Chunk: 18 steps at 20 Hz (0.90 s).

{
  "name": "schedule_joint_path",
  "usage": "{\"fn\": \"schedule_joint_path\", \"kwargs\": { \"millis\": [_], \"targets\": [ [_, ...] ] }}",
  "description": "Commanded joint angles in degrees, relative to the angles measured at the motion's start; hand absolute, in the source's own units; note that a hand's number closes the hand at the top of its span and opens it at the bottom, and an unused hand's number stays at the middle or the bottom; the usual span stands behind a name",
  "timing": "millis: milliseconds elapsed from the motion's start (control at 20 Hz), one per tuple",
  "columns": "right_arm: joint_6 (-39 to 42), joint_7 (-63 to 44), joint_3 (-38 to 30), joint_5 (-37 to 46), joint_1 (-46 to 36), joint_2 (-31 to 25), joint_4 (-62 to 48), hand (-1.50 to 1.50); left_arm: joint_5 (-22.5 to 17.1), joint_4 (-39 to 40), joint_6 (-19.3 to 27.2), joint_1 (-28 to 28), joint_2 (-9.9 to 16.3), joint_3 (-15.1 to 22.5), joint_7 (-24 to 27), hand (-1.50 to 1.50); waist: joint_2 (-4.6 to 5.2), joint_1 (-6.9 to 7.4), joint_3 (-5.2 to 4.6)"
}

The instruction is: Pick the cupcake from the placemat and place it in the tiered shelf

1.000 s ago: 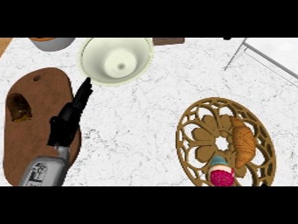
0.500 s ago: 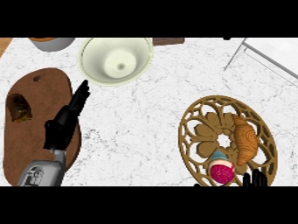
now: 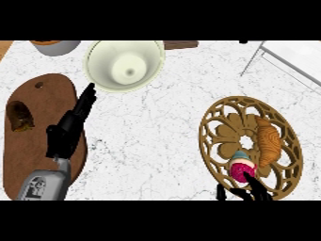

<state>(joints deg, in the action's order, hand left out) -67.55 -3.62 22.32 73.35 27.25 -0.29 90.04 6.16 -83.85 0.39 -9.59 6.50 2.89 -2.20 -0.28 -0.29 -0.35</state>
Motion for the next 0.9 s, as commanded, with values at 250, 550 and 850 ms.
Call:
{"fn": "schedule_joint_path", "kwargs": {
  "millis": [250, 550, 850],
  "targets": [
    [-9.16, -7.18, 6.23, 7.64, -1.89, 0.28, -4.01, 1.5, 0.11, 2.56, -0.47, -3.14, -0.24, -1.73, 0.36, 0.0, 0.3, -0.16, 0.35],
    [17.72, -28.66, -2.19, -8.11, -6.72, 0.27, -1.9, 1.5, 0.55, -0.72, -0.41, -1.85, -0.65, -0.04, 0.75, 0.0, 3.52, 2.7, 0.28],
    [23.9, -44.11, -5.25, -11.84, -23.19, 0.26, 4.16, 1.5, 1.44, -0.15, -1.19, -1.93, -1.88, 2.59, 0.91, 0.0, 2.12, 5.2, 0.12]
  ]
}}
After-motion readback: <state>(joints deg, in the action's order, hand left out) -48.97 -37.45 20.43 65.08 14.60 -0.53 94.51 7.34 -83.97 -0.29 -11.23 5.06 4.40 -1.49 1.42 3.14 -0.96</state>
